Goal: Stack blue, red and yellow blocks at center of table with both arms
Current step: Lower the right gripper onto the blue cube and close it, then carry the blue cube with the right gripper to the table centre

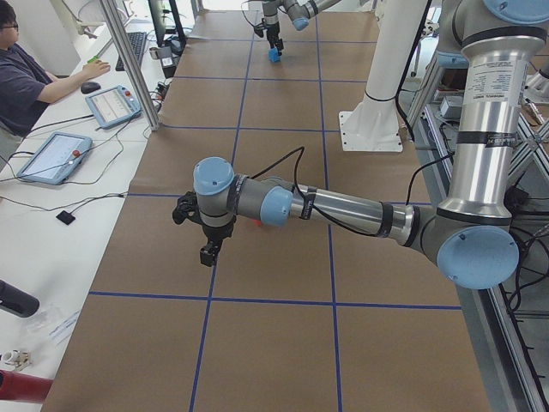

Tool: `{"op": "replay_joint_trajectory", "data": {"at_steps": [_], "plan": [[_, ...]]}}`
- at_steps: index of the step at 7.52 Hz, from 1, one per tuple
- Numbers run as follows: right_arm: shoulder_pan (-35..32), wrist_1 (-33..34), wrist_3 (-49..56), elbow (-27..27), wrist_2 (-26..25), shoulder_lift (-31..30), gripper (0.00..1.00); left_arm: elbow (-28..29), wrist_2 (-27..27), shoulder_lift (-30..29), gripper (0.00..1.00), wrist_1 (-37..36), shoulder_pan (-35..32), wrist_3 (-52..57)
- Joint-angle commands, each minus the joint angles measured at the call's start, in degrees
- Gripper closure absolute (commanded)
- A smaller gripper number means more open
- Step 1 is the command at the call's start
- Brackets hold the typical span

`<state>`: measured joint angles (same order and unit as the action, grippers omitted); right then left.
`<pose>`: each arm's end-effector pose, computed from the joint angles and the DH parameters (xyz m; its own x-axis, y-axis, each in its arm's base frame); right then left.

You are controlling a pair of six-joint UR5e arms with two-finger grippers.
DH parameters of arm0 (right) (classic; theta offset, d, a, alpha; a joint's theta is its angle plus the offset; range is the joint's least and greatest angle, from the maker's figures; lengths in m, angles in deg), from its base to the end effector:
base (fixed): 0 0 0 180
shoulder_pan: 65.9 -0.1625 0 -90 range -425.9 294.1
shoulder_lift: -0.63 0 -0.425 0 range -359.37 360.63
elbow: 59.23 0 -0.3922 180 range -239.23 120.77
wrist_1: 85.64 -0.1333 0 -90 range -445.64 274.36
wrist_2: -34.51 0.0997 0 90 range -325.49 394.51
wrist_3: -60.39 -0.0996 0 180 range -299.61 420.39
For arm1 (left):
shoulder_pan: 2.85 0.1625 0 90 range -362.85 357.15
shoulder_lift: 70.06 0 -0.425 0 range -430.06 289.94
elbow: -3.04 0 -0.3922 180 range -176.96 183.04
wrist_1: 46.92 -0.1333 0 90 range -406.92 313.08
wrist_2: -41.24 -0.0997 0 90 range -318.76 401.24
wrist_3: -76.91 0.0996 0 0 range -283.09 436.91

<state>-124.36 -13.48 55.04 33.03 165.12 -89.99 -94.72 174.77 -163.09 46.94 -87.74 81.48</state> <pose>-0.2067 -0.4676 0.6143 0.5771 -0.5047 0.6421 0.4413 0.8543 0.2748 -0.0179 -0.5261 0.5581 0.6975 0.3141 -0.6441 -0.1422 0.9416 0.3052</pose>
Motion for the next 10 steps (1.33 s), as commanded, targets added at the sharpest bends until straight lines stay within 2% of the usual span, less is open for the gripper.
{"op": "replay_joint_trajectory", "data": {"at_steps": [1, 4, 5, 6, 8, 10], "plan": [[0.10, 0.17, -0.09, -0.58, 0.44, 1.49, 1.00, 0.11, 0.06, 0.05, 0.00, 0.00, -0.01, 0.00], [-0.50, 0.18, -0.88, 1.07, 1.31, 3.08, 1.00, 0.11, -0.02, 0.05, 0.00, 0.00, -0.01, 0.09], [-1.64, 1.31, -2.62, 1.43, 2.62, 5.26, 1.00, -0.07, -0.02, 0.05, 0.00, 0.00, -0.01, 0.09], [-2.00, 5.67, -4.38, 1.87, 3.94, 9.46, 1.00, -0.07, -0.02, 0.13, 0.00, 0.00, -0.01, 0.00], [-1.22, 15.77, -11.66, 2.58, 3.25, 19.90, 1.00, -0.16, 0.06, 0.05, 0.00, 0.00, -0.01, -0.09], [4.46, 23.96, -23.74, 2.06, 0.54, 31.50, 1.00, -0.16, 0.07, 0.05, 0.00, 0.00, -0.01, -0.09]]}}
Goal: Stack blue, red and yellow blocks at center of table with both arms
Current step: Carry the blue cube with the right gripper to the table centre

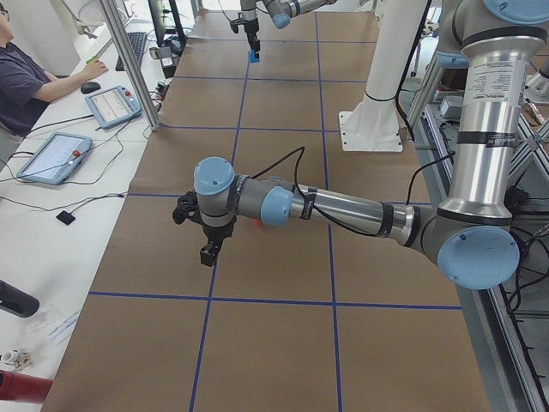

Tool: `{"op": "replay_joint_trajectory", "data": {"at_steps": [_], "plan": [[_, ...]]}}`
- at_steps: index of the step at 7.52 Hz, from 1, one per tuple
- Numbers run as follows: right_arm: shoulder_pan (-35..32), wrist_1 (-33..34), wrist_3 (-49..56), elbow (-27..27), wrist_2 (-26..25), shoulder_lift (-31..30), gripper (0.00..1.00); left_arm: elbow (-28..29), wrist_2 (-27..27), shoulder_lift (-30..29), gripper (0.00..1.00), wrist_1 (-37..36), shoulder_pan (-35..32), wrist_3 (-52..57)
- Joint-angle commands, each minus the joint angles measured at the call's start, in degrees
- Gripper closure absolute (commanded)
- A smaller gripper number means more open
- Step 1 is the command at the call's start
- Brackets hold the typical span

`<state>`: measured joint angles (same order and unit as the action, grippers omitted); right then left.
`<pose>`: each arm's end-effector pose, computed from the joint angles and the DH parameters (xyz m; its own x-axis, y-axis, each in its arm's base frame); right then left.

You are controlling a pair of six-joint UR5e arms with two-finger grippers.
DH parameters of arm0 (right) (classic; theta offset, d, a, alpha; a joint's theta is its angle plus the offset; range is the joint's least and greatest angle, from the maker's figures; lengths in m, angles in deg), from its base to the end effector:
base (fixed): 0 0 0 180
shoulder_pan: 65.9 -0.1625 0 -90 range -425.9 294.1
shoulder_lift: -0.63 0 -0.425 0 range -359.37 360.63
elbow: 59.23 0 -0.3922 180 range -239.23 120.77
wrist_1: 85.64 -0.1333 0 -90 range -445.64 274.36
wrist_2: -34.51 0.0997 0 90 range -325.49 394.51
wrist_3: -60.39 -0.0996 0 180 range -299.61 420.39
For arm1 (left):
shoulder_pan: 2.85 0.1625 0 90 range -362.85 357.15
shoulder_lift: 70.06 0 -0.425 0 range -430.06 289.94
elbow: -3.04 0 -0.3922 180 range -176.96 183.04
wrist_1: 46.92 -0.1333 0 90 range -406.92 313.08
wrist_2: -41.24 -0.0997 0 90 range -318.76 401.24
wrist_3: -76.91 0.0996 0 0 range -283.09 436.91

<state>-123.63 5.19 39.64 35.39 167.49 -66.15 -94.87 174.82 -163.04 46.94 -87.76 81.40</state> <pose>-0.2844 -0.5729 0.3896 0.5924 -0.3432 0.7289 0.2842 0.9356 0.2095 -0.0181 -0.5257 0.5572 0.6971 0.3138 -0.6447 -0.1408 0.9416 0.3060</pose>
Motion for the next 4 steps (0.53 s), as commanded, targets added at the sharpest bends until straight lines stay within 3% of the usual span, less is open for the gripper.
{"op": "replay_joint_trajectory", "data": {"at_steps": [1, 4], "plan": [[8.11, 6.20, -17.56, -1.53, -3.76, 12.77, 1.00, -0.01, 0.01, 0.00, 0.00, 0.00, 0.09, -0.01], [15.96, 6.12, -40.53, -16.08, -4.92, 29.73, 1.00, 0.61, 0.01, 0.08, 0.00, 0.00, 0.00, 0.25]]}}
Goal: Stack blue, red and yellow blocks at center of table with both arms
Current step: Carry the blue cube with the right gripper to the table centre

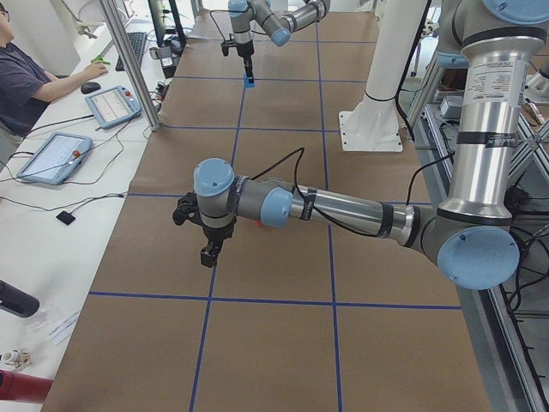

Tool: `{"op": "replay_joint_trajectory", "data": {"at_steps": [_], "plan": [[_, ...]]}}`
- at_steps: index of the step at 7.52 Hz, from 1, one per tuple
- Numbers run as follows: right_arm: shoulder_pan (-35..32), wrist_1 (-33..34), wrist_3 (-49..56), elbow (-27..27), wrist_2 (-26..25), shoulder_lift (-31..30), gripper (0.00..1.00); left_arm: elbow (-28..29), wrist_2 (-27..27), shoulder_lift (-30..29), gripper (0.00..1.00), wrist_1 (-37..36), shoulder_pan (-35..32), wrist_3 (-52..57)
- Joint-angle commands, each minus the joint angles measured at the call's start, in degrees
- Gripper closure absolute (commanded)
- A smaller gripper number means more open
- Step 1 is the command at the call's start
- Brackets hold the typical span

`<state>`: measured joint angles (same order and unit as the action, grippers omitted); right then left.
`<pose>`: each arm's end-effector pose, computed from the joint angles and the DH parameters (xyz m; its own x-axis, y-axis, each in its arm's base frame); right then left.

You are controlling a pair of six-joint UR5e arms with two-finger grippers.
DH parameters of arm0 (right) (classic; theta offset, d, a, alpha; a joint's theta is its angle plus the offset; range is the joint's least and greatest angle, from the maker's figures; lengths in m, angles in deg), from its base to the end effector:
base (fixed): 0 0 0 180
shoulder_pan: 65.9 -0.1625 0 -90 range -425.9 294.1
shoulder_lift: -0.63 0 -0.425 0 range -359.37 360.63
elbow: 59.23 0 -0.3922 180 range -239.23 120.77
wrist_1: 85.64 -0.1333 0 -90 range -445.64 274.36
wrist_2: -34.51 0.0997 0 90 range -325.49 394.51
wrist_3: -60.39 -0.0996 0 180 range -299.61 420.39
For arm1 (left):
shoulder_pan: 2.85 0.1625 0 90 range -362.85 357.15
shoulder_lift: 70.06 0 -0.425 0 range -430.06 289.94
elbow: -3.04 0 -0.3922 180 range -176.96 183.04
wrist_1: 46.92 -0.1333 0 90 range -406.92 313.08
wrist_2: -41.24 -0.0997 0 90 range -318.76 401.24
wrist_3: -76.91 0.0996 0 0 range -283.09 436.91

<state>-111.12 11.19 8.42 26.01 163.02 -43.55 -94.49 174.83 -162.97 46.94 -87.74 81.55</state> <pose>-0.4613 -0.5661 0.2094 0.6489 -0.0305 0.7602 0.1156 0.9915 -0.0589 -0.0179 -0.5254 0.5612 0.6969 0.3114 -0.6460 -0.1432 0.9431 0.3002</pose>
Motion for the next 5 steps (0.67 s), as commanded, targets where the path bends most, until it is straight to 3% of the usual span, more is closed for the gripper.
{"op": "replay_joint_trajectory", "data": {"at_steps": [1, 5], "plan": [[5.12, -0.06, -12.94, -8.50, -0.62, 8.14, 1.00, 0.31, 0.00, 0.02, 0.00, 0.00, -0.02, 0.28], [8.91, -0.68, -14.30, -9.57, -4.14, 8.06, 1.00, 0.75, 0.00, 0.28, 0.00, 0.00, -0.02, 0.46]]}}
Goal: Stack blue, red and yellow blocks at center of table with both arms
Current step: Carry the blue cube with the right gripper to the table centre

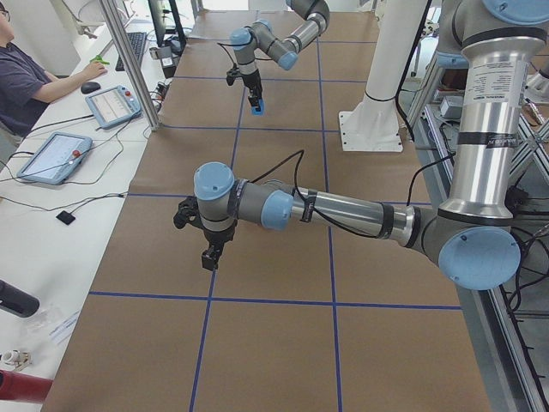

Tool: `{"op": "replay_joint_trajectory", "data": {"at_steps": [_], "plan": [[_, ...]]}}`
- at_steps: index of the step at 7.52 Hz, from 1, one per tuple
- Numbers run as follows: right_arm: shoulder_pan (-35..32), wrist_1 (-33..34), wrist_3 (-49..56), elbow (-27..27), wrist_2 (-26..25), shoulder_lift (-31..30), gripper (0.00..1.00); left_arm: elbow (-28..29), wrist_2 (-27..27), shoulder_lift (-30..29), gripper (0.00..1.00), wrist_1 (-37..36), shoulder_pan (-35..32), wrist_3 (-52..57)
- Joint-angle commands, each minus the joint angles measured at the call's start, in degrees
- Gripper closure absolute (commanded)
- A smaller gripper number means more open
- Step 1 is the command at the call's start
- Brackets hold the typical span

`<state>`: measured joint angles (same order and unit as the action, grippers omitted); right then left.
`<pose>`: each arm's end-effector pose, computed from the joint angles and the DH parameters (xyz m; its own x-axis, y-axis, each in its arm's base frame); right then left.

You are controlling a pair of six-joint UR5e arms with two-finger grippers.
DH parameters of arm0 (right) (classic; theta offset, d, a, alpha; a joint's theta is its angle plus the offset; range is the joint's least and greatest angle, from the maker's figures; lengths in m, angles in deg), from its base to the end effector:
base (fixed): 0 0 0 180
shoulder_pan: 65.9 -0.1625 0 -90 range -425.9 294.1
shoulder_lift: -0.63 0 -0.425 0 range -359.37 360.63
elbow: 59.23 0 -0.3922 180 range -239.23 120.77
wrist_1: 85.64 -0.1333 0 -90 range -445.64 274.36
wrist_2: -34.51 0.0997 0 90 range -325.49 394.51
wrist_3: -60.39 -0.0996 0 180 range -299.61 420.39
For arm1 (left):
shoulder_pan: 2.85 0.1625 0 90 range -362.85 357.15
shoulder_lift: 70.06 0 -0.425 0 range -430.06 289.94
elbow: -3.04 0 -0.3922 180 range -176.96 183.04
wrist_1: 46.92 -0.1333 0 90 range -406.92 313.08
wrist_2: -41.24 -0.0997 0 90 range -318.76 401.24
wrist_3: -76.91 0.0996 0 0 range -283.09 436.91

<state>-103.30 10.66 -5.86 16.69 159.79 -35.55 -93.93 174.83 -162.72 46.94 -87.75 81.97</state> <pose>-0.5678 -0.5295 0.1756 0.7046 0.1249 0.6985 0.0446 0.9747 -0.2192 -0.0181 -0.5239 0.5683 0.6967 0.3091 -0.6473 -0.1485 0.9450 0.2915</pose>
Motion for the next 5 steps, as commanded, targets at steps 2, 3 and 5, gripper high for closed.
{"op": "replay_joint_trajectory", "data": {"at_steps": [2, 3, 5], "plan": [[2.33, -6.61, 0.16, -3.64, -3.19, -0.03, 1.00, 0.29, 0.00, -0.06, 0.00, 0.00, 0.09, 0.04], [2.42, -7.43, -0.02, -4.19, -3.20, -0.02, 1.00, 0.29, 0.00, -0.06, 0.00, 0.00, 0.09, 0.04], [2.77, -7.61, -0.28, -4.20, -3.20, -0.02, 1.00, 0.46, -0.09, -0.06, 0.00, 0.00, 0.09, 0.04]]}}
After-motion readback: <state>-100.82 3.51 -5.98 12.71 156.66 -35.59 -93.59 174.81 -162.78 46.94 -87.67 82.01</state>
